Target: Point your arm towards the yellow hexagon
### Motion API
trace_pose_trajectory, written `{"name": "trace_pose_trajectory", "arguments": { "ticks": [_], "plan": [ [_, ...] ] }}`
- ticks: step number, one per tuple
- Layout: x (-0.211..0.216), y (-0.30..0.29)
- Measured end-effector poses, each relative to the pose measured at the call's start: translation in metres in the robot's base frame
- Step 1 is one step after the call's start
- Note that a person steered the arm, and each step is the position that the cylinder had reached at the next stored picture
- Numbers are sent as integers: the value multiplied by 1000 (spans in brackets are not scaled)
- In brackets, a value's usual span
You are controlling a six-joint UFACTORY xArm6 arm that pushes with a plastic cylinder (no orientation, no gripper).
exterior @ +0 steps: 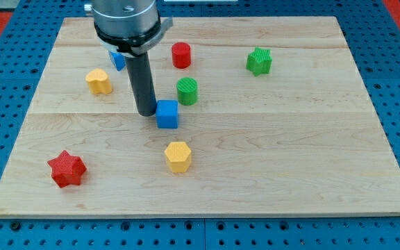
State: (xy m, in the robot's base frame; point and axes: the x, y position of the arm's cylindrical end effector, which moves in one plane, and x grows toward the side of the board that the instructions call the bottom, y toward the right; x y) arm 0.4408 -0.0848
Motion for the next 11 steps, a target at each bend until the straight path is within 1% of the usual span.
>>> {"name": "trace_pose_trajectory", "arguments": {
  "ticks": [2, 3, 4, 5, 6, 7, 8, 9, 11],
  "plan": [
    [1, 20],
    [1, -8],
    [19, -36],
    [66, -3],
    [82, -4],
    [91, -20],
    [119, 9],
    [129, 10],
    [129, 42]
  ]
}}
